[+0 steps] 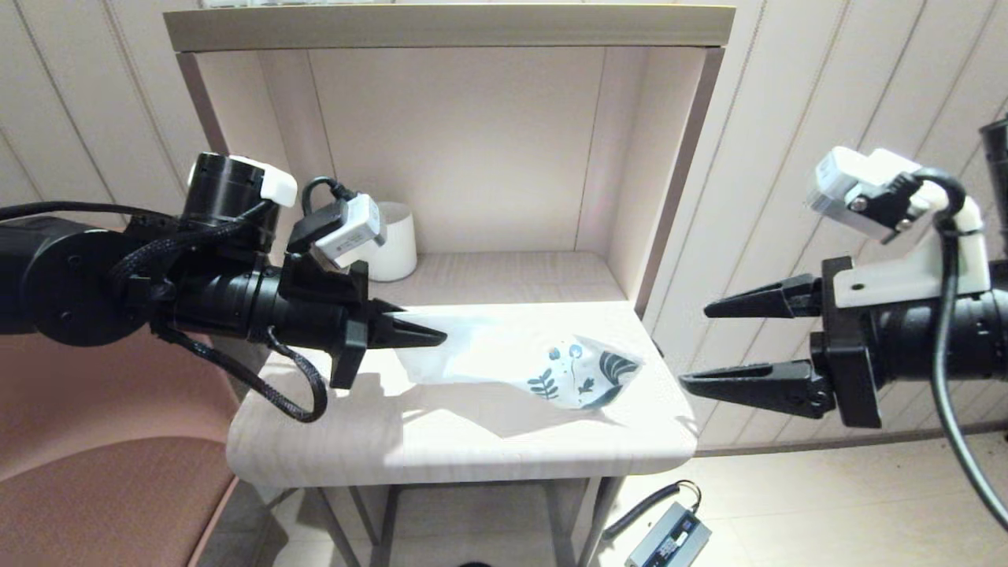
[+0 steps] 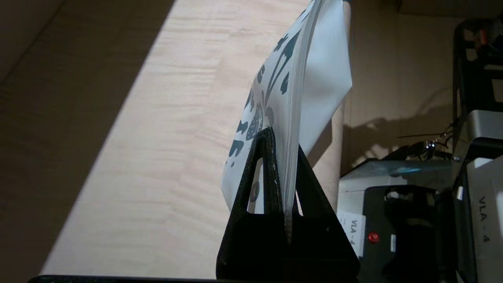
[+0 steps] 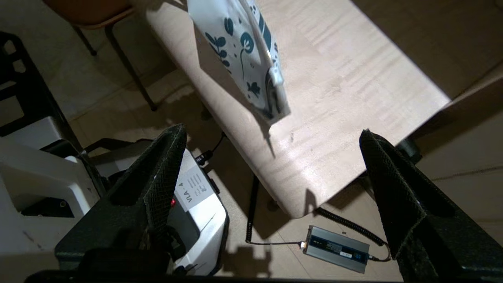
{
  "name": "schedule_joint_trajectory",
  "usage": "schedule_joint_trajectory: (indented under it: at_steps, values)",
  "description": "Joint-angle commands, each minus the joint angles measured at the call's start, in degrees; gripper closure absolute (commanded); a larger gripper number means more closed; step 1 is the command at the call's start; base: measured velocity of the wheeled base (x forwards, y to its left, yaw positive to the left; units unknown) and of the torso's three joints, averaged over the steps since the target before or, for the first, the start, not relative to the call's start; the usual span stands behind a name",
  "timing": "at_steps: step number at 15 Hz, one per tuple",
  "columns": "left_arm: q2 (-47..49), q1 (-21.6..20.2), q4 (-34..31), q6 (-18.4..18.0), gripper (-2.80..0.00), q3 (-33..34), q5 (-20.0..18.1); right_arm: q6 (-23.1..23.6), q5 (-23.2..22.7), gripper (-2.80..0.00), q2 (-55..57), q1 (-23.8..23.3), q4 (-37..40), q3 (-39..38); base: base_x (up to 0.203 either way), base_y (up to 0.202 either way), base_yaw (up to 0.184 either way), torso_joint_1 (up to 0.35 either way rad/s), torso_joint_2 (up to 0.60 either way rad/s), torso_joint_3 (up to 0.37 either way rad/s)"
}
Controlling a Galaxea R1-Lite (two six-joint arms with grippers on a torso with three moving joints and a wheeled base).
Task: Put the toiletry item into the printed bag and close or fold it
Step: Close the strorage bag and place it on the desk
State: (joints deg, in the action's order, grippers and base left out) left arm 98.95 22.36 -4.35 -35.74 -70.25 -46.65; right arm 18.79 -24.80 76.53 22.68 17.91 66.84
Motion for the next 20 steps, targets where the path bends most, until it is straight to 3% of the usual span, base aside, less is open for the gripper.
schedule_joint_trajectory:
  at_steps: [1,6,10,12,13,20]
  values:
    - [3.04,-1.33,0.07,2.63,0.0,-3.66,-0.27,-0.05,-0.27,0.0,-1.56,-2.0,0.09,-0.22,0.0,0.0,0.0,0.0,0.0,0.0]
    - [10.0,-3.23,0.07,8.52,0.0,-14.83,0.01,0.26,-3.56,0.0,-6.97,-4.96,0.11,-5.62,0.0,0.0,0.0,0.0,0.0,0.0]
    - [18.93,-3.28,-0.02,10.84,0.0,-22.23,7.94,0.64,-4.53,0.0,-8.59,-7.04,0.1,-9.1,0.0,0.0,0.0,0.0,0.0,0.0]
    - [19.87,-3.28,0.05,11.38,0.0,-23.52,9.04,0.64,-5.22,0.0,-8.27,-7.04,0.02,-9.45,0.0,0.0,0.0,0.0,0.0,0.0]
    - [19.79,-3.28,0.13,11.57,-2.8,-23.7,9.04,0.64,-5.35,0.0,-8.07,-6.95,0.02,-9.54,0.0,0.0,0.0,0.0,0.0,0.0]
    - [14.41,-3.49,0.13,11.13,-2.8,-20.17,8.82,0.73,-6.23,0.0,-8.15,-6.78,-0.16,-10.85,0.0,0.0,0.0,0.0,0.0,0.0]
